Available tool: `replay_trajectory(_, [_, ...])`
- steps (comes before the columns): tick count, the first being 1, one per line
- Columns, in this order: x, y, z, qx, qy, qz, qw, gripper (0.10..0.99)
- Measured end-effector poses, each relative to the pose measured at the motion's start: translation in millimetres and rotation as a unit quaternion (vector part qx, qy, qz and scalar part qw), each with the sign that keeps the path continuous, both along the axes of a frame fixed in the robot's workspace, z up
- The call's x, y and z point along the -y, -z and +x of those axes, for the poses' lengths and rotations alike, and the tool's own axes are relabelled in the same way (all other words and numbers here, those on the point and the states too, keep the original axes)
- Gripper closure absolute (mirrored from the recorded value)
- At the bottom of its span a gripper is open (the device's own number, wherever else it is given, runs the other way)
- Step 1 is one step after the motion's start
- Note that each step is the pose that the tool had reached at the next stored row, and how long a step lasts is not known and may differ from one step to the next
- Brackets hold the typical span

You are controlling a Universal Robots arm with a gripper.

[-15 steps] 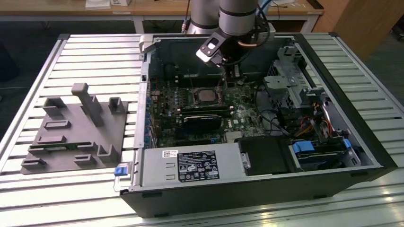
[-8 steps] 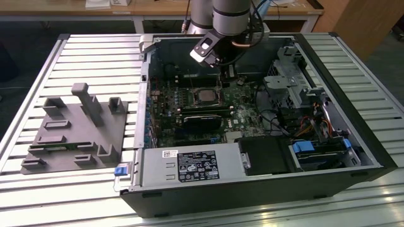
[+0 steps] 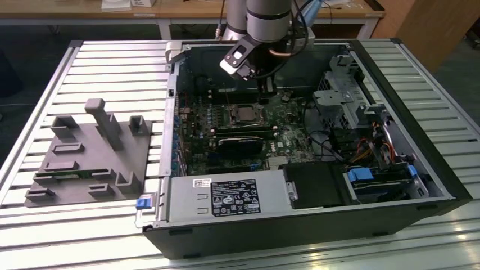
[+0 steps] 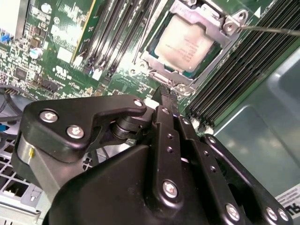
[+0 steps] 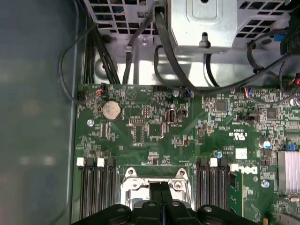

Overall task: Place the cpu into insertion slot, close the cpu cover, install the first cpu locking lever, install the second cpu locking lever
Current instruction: 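Close the cpu cover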

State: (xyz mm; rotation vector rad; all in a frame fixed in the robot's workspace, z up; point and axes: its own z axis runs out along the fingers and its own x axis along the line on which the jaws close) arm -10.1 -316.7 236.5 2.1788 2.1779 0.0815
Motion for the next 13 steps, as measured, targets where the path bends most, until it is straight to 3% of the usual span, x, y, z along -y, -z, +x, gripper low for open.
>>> replay_trajectory(5, [0.0, 0.7, -8.1, 0.0, 0.0, 0.0, 1.0, 0.98])
replay_trajectory(13, [0.0, 6.2, -13.2, -0.0009, 0.0, -0.0012, 1.0, 0.98])
